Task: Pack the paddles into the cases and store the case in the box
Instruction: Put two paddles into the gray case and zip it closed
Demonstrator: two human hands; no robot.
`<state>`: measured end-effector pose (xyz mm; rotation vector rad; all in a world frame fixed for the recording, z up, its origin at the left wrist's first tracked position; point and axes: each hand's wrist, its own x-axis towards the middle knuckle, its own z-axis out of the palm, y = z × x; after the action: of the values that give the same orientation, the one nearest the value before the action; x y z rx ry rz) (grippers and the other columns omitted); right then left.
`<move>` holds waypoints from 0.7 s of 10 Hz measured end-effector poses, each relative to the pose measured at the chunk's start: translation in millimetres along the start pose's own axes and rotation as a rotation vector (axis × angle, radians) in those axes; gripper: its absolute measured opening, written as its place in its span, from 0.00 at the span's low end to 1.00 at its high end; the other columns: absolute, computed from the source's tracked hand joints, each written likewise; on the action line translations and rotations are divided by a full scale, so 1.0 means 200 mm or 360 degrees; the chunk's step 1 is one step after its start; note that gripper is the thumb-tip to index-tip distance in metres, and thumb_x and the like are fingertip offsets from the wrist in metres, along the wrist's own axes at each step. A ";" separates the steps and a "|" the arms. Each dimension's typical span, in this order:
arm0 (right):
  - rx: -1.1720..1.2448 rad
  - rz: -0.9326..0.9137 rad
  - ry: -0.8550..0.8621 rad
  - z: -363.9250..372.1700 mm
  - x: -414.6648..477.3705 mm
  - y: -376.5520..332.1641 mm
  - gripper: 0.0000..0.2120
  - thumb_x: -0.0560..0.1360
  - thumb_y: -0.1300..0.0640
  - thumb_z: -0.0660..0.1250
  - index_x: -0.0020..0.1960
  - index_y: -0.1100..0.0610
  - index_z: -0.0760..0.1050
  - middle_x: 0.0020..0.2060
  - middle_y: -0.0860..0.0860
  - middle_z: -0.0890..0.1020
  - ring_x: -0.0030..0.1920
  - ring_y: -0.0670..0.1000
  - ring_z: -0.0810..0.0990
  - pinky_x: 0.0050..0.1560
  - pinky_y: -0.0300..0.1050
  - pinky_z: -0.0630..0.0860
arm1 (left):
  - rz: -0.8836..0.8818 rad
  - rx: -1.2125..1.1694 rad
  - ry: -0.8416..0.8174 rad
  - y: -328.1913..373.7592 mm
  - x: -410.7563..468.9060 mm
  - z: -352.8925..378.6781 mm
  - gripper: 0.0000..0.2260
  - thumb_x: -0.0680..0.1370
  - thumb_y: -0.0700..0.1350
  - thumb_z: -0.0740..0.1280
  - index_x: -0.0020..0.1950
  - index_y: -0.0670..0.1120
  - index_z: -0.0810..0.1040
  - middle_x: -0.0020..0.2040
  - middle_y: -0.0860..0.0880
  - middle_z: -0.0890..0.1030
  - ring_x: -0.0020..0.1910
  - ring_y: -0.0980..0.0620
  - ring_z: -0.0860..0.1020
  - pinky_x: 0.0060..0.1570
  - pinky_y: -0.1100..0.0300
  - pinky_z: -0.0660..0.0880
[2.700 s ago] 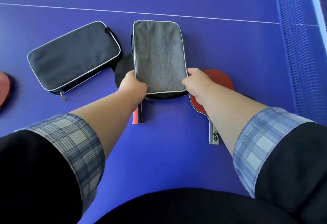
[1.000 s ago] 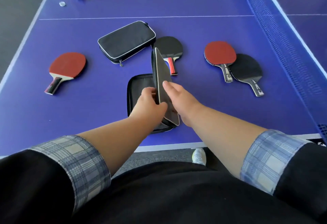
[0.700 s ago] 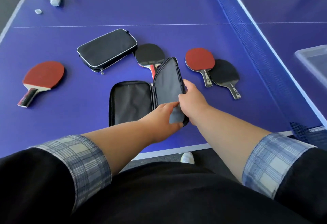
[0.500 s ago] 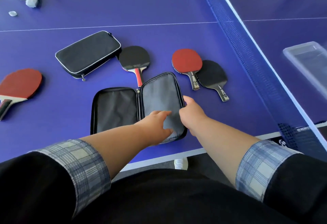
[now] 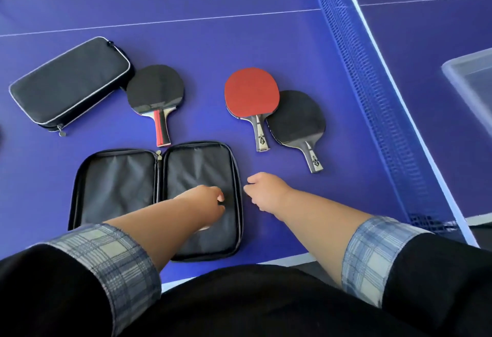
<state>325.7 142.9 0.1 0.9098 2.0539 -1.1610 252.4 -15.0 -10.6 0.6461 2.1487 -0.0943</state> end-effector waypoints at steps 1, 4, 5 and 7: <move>0.0091 -0.0043 0.0117 -0.15 0.09 0.03 0.05 0.76 0.57 0.58 0.44 0.58 0.68 0.38 0.58 0.69 0.38 0.54 0.64 0.39 0.47 0.60 | -0.0062 -0.0139 0.0098 0.10 0.08 -0.12 0.14 0.80 0.50 0.59 0.62 0.50 0.77 0.59 0.48 0.80 0.56 0.46 0.78 0.53 0.56 0.74; 0.0382 -0.0066 0.0253 -0.37 0.32 -0.01 0.18 0.79 0.49 0.62 0.68 0.48 0.72 0.61 0.49 0.78 0.48 0.52 0.77 0.39 0.42 0.69 | -0.0249 -0.1613 0.0305 0.41 0.35 -0.41 0.20 0.80 0.45 0.62 0.72 0.46 0.69 0.67 0.42 0.76 0.62 0.42 0.77 0.59 0.48 0.77; 0.0505 -0.0010 0.0100 -0.37 0.37 -0.04 0.10 0.77 0.49 0.64 0.40 0.44 0.63 0.37 0.45 0.70 0.33 0.48 0.68 0.29 0.43 0.63 | -0.0265 -0.1709 0.0263 0.47 0.40 -0.44 0.17 0.81 0.43 0.62 0.70 0.43 0.71 0.66 0.40 0.76 0.62 0.42 0.77 0.58 0.49 0.78; 0.0564 -0.0160 0.0025 -0.37 0.42 -0.05 0.08 0.77 0.53 0.66 0.51 0.54 0.82 0.43 0.57 0.84 0.40 0.53 0.77 0.53 0.60 0.81 | -0.0376 -0.1890 0.0251 0.49 0.42 -0.43 0.09 0.80 0.43 0.64 0.43 0.54 0.80 0.52 0.45 0.84 0.50 0.49 0.82 0.53 0.50 0.81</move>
<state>256.0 227.6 -27.0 0.9880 1.9588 -1.6116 195.3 129.6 -5.1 -0.3037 1.9659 1.0498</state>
